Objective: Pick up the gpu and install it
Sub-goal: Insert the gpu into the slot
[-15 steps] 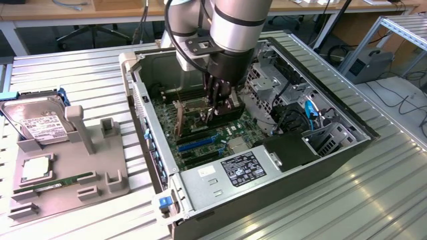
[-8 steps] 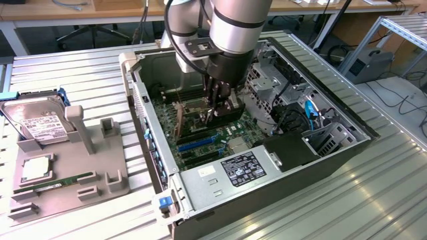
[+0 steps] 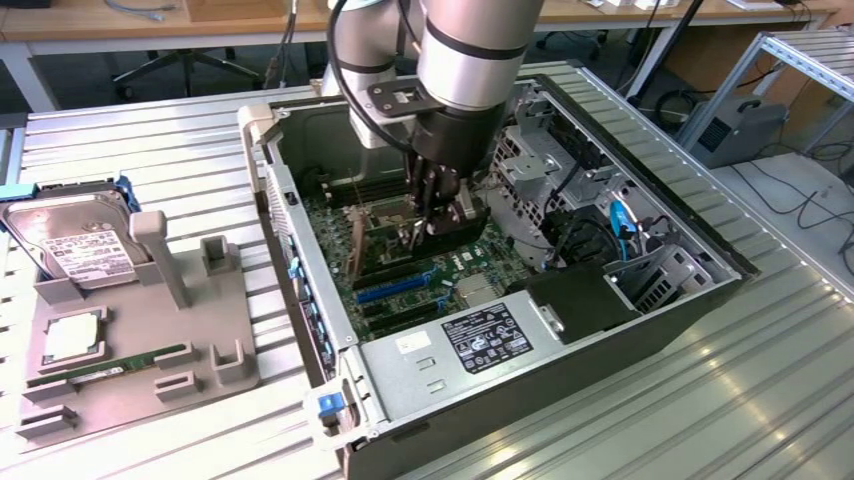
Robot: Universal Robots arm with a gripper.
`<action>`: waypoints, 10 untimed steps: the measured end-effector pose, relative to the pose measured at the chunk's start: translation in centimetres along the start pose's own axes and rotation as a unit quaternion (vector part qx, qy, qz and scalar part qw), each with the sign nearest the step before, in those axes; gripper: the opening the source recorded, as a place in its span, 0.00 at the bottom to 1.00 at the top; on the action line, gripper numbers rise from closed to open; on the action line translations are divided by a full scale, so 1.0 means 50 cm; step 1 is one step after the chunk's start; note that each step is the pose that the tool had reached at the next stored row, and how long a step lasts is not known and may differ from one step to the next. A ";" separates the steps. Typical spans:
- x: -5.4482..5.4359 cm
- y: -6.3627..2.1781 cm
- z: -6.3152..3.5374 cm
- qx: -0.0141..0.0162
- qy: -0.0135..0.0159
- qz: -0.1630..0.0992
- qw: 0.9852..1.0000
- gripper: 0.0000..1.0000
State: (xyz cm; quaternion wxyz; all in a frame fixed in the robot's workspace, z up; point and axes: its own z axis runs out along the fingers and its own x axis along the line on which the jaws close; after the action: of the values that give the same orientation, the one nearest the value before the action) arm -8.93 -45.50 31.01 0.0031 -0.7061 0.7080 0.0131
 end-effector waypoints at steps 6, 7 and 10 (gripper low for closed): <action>0.000 0.005 0.005 0.000 0.000 0.000 1.000 0.27; 0.000 0.006 0.006 0.000 0.000 0.000 1.000 0.27; 0.001 0.008 0.011 0.000 0.000 0.000 1.000 0.27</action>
State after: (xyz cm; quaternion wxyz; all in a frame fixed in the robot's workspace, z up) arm -9.32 -45.51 30.47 0.0030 -0.7061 0.7080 0.0130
